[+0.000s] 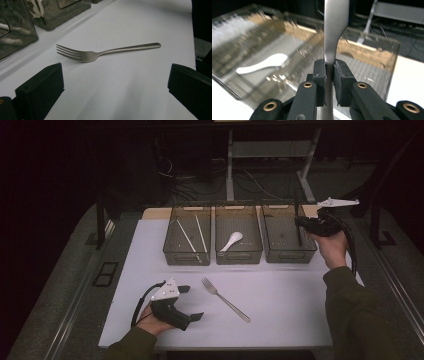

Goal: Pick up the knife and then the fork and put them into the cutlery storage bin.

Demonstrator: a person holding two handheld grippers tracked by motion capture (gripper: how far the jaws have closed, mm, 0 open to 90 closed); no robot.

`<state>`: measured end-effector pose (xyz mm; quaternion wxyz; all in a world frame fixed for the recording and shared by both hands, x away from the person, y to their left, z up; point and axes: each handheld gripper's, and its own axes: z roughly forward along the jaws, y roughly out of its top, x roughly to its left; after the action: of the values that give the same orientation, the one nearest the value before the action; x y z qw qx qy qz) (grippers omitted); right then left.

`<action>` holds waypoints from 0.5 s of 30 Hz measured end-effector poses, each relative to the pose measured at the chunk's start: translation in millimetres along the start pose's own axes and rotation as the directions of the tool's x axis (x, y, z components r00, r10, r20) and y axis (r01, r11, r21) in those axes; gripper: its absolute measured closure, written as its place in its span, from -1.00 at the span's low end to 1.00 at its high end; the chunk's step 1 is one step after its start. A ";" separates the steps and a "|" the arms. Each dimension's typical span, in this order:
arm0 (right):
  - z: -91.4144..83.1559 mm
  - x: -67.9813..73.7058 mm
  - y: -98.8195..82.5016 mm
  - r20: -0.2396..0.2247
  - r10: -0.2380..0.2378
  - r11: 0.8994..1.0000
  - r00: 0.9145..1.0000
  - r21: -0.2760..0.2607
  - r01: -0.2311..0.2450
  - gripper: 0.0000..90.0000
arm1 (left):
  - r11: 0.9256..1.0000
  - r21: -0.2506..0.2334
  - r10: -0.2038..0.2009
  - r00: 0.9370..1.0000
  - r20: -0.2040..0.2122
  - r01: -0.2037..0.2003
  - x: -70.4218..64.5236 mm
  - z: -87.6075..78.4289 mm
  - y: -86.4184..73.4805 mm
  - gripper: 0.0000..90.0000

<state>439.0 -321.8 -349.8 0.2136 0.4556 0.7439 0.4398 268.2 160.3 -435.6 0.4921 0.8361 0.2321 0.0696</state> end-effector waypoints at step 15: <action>24.0 -9.8 -19.2 0.034 -0.022 0.971 0.999 0.237 0.013 0.78 | 1.000 0.007 0.001 1.000 0.007 -0.001 -1.1 0.9 -0.3 -1.00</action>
<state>451.6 -323.0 -379.4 0.1751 0.4794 0.7910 0.3375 267.5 159.2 -436.2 0.4899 0.8382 0.2303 0.0663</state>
